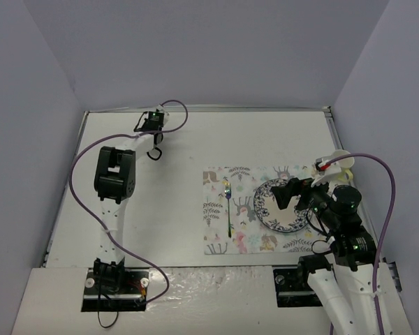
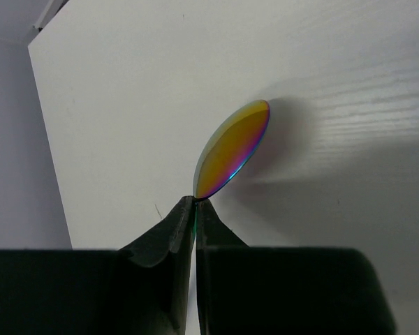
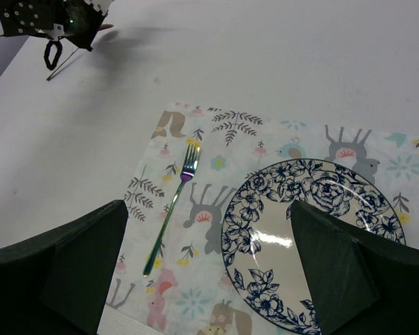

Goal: Set the dinner table for one person

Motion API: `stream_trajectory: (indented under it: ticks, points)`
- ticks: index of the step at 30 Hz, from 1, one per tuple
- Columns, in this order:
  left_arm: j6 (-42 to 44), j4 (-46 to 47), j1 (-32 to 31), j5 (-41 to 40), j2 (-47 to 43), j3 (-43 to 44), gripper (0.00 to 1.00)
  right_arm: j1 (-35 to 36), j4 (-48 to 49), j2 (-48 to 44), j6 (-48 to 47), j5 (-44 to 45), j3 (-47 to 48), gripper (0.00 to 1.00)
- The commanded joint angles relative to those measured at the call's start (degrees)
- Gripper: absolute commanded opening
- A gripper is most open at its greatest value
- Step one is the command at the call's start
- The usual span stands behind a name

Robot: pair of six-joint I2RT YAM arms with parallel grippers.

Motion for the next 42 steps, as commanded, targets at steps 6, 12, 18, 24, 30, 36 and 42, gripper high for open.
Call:
stream_trajectory:
  ticks: [6,12,18,24,30,36,42]
  points:
    - [-33.63,-4.25,-0.03,20.57,-25.17,-5.96,0.0,0.4,6.01,5.62,3.11,-2.79,1.82,1.0]
    - [-53.52,5.1,-0.24,35.02,-37.78,-19.6,0.0,0.67,11.81,10.88,6.98,-6.3,3.51,0.99]
    - [-73.31,21.99,-1.76,45.9,-46.29,-33.78,0.0,3.81,21.79,15.34,11.33,-8.71,2.99,0.96]
    - [-80.91,30.36,-7.06,49.35,-49.39,-40.18,0.0,13.6,27.9,22.85,10.96,-3.89,3.72,0.94]
    - [-85.83,37.69,-11.21,50.48,-49.46,-44.0,0.0,23.66,29.72,32.81,6.77,4.26,6.74,0.93]
    - [-87.59,41.46,-15.33,51.08,-49.18,-46.34,0.0,28.64,30.53,40.02,3.96,9.49,10.02,0.87]
    - [-87.79,43.24,-17.99,51.06,-48.87,-47.21,0.0,29.86,30.56,45.51,1.96,11.3,13.57,0.74]
